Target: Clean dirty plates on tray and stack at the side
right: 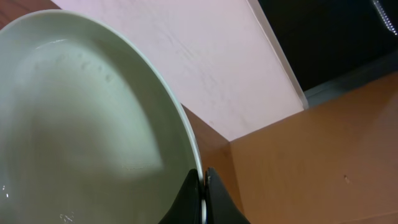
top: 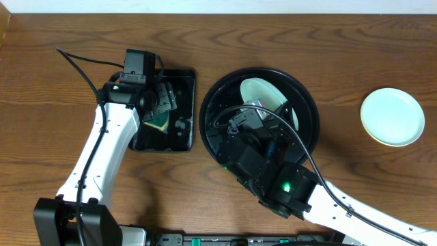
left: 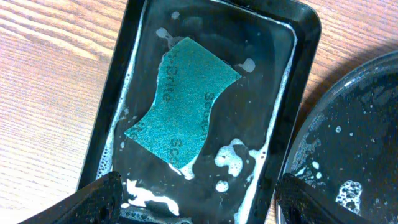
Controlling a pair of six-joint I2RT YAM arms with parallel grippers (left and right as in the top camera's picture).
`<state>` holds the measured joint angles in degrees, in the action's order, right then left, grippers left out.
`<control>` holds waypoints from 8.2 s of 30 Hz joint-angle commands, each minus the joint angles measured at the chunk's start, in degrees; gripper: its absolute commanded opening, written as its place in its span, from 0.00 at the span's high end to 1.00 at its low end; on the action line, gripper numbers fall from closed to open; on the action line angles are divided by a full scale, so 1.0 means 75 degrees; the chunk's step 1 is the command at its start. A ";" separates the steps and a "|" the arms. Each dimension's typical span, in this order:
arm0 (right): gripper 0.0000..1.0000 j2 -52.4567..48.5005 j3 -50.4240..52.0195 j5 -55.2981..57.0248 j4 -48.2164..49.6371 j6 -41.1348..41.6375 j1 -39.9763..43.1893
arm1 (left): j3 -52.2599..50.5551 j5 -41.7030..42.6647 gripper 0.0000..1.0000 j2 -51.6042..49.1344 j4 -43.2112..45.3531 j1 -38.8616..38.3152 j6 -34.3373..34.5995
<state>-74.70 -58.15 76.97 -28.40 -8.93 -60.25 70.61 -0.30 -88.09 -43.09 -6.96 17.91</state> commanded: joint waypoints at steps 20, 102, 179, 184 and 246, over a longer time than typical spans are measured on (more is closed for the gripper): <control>0.99 0.0131 -0.0134 0.0274 0.0131 -0.0140 -0.0082 | 0.0117 0.0012 0.19 -0.0029 -0.0020 0.0020 -0.0099; 0.99 0.0131 -0.0134 -0.1376 -0.0519 0.0694 0.1285 | 0.0117 0.0009 0.18 -0.0026 -0.0020 0.0020 -0.0099; 0.50 0.0466 -0.0137 -1.3656 -0.0175 0.3523 1.2651 | 0.0117 0.0009 0.18 -0.0026 -0.0020 0.0020 -0.0099; 0.49 0.1766 -0.0137 -1.3939 -0.0629 0.3089 1.1523 | 0.0117 0.0009 0.18 -0.0026 -0.0020 0.0020 -0.0099; 0.01 0.5878 0.2908 -1.2753 0.0516 0.1582 0.7408 | 0.0117 0.0009 0.18 -0.0026 -0.0020 0.0020 -0.0099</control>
<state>-34.04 -42.11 -19.84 -25.02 4.01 -4.38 70.61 -0.14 -88.09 -43.09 -6.96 17.89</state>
